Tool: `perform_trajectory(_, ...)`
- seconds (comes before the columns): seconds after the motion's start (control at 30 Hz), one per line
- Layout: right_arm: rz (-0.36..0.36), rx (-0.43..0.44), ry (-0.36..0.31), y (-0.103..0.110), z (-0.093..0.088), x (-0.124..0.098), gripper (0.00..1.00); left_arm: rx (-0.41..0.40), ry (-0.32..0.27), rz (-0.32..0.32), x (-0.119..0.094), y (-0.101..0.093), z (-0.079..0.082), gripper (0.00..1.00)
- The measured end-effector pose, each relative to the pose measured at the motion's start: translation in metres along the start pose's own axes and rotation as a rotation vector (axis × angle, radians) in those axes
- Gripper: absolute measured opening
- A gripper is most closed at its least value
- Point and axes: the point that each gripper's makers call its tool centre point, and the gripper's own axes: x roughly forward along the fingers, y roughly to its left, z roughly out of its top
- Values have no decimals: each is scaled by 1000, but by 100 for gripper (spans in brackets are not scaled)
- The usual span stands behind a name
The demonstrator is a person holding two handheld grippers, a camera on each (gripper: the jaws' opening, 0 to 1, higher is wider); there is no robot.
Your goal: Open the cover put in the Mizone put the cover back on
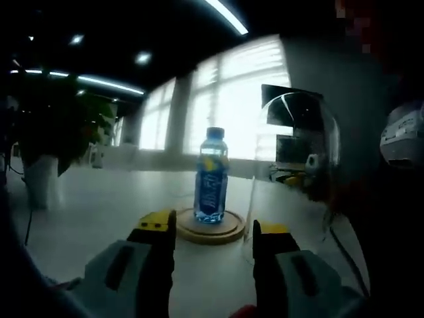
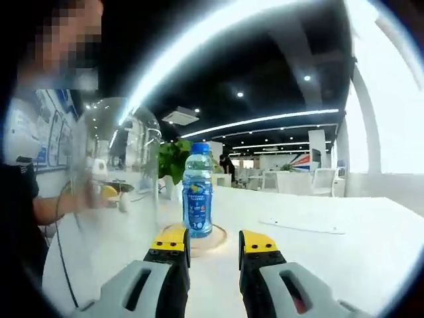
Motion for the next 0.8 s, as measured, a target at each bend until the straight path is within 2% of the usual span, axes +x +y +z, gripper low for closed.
perform_trajectory(0.07, -12, -1, -2, -2, 0, -1, 24, 2, 1, 1, 0, 0, 0, 38)
perform_trajectory(0.5, 20, 76, -26, 1, 2, -2, 24, 20, 3, -15, 0, -5, 0, 38)
perform_trajectory(0.63, 9, 84, -26, -2, 1, -2, 24, 7, 8, -15, 1, -5, -1, 38)
perform_trajectory(0.8, 21, 87, -25, 0, 1, -2, 23, 27, 27, -31, 3, -11, -5, 38)
